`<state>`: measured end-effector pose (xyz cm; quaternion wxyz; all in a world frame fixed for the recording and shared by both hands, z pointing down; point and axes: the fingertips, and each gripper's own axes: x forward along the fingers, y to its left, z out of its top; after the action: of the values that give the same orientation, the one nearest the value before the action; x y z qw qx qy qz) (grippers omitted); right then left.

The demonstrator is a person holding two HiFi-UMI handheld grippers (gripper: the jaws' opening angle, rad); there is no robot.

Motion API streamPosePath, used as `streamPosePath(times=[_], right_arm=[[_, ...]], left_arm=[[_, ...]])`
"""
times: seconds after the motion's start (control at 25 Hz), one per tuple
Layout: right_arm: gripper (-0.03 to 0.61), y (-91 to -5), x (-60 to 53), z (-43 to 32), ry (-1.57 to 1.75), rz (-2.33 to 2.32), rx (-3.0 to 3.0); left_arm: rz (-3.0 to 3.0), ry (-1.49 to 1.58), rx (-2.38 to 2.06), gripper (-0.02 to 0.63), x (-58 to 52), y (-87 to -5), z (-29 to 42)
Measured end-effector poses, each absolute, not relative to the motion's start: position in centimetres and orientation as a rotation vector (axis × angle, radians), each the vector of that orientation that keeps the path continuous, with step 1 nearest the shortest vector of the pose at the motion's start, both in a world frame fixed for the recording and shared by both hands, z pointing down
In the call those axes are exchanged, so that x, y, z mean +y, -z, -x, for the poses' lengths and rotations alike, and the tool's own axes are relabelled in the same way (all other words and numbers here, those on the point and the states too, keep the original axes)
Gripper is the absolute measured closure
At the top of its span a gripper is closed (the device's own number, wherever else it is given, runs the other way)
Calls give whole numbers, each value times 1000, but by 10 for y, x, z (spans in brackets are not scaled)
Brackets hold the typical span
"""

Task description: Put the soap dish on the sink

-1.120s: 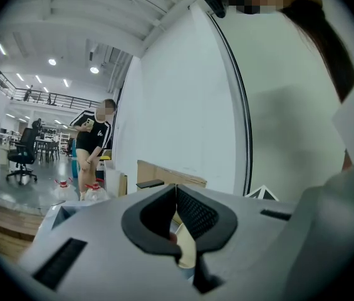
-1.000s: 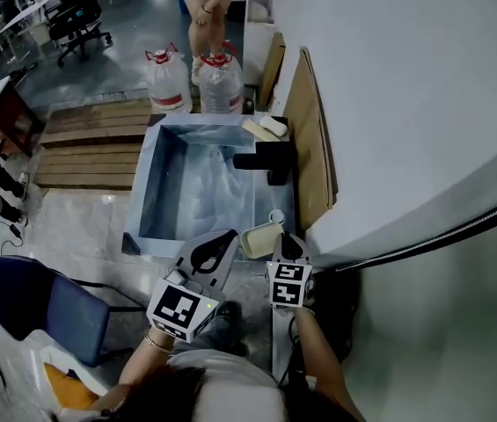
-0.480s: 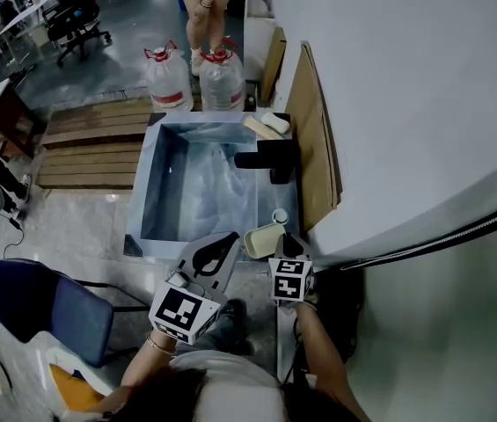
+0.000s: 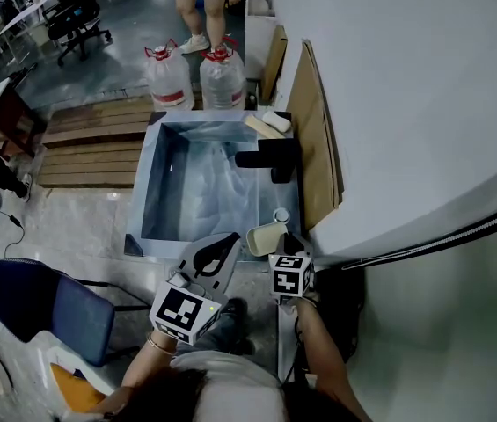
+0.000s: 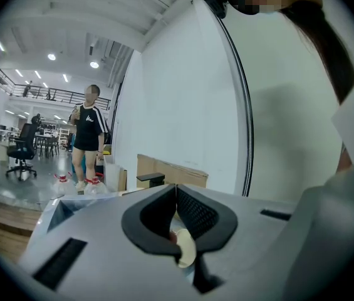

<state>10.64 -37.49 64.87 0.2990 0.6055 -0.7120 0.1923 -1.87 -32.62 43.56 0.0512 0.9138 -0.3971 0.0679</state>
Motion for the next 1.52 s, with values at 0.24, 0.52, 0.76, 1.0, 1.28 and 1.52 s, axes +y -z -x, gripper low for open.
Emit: streamPosePath(times=[0.24, 0.52, 0.76, 1.0, 1.28, 1.52], right_arm=[[540, -650, -376, -108, -514, -1614, -1881], [538, -638, -374, -107, -511, -1631, -1912], [538, -616, -365, -105, -456, -1659, -1946], [538, -592, -351, -106, -417, -1717, -1985], [540, -569, -331, -102, -366, -1746, -2044], [548, -541, -312, -100, -316, -1792, -2090]], left_arm=[[-2773, -211, -1205, 604, -324, -439, 17], [-2782, -208, -1213, 604, -321, -433, 18], [-2784, -185, -1233, 604, -313, -425, 21], [-2788, -167, -1255, 604, -298, -416, 25], [-2807, -149, -1277, 604, -278, -409, 26], [-2817, -120, -1284, 604, -259, -399, 27]])
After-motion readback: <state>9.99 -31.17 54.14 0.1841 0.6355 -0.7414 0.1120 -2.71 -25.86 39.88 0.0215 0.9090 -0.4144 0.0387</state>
